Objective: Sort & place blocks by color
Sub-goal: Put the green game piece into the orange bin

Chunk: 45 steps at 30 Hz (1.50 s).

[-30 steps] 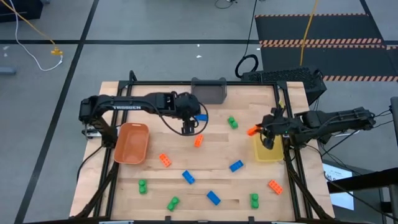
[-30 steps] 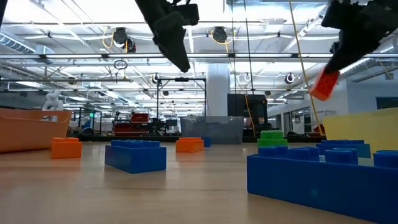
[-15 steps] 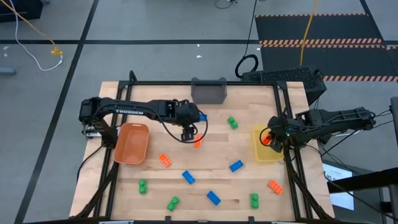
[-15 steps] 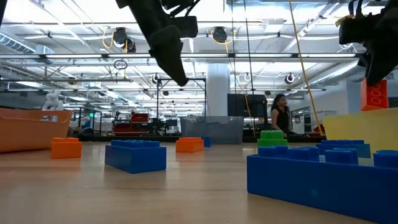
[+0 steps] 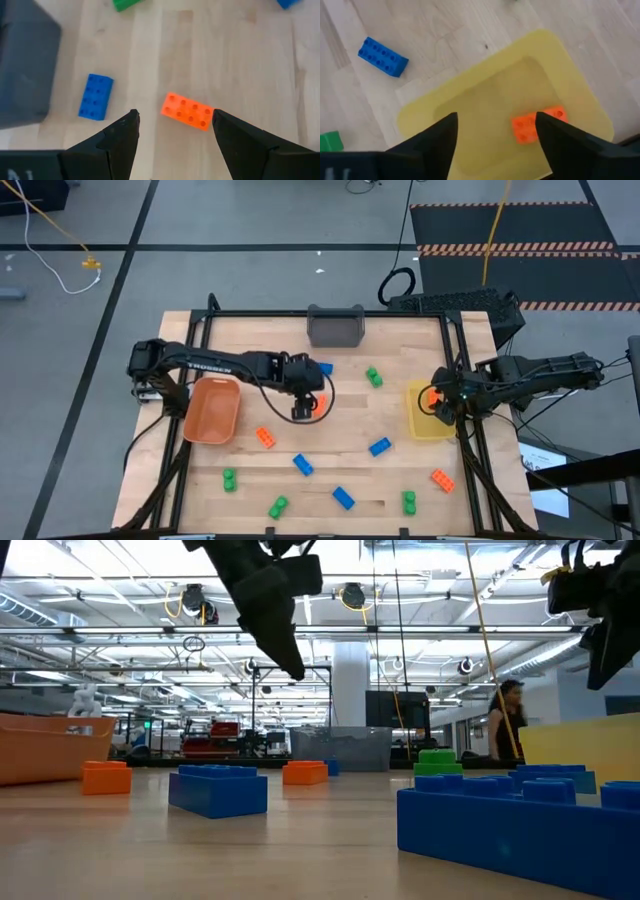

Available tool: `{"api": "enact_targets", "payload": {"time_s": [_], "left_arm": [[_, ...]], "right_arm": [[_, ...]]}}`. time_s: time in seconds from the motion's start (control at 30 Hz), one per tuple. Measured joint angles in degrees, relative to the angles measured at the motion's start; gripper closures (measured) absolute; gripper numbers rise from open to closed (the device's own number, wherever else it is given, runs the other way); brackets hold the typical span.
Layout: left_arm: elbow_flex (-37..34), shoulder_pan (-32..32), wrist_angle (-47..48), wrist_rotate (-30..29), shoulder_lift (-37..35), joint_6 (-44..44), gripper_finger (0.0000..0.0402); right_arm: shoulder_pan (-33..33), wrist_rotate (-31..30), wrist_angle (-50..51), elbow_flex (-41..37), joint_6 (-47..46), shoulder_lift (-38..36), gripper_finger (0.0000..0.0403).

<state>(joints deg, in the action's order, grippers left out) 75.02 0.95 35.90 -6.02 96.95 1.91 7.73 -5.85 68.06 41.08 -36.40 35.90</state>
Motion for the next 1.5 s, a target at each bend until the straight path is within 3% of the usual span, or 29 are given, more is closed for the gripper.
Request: {"api": "enact_targets", "payload": {"time_s": [0.23, 0.43, 0.6, 0.8, 0.87, 1.2, 1.5], "left_arm": [[-0.02, -1.88, -2.55, -0.06, 2.01, 2.02, 0.0153], [0.09, -2.14, -3.79, -0.31, 3.56, 1.26, 0.0153], [0.14, -2.11, -5.22, -4.83, 5.75, -6.74, 0.0153], [0.02, -1.29, -6.22, -14.32, 9.14, -2.07, 0.0153], [0.19, 0.18, -6.47, -15.53, 9.69, 0.26, 0.0153], [0.39, 8.20, -6.14, -8.73, 9.72, 5.13, 0.0153], [0.39, 13.17, -7.90, -8.35, 9.72, 2.59, 0.0153]], "right_arm": [[0.00, 0.11, -5.39, 0.00, -1.23, 0.00, 0.0136], [0.00, 0.15, -21.79, -1.27, 3.90, 0.20, 0.0137], [-0.02, -0.61, -35.75, -5.12, 11.10, 1.70, 0.0138], [-1.51, -12.99, -44.99, -8.26, 16.09, 8.68, 0.0138], [-2.24, -13.95, -47.18, -8.26, 16.37, 12.17, 0.0138], [-7.59, -17.15, -58.10, -8.26, 18.27, 27.40, 0.0138], [-17.74, -17.41, -59.69, -8.20, 15.29, 35.26, 0.0138]]}}
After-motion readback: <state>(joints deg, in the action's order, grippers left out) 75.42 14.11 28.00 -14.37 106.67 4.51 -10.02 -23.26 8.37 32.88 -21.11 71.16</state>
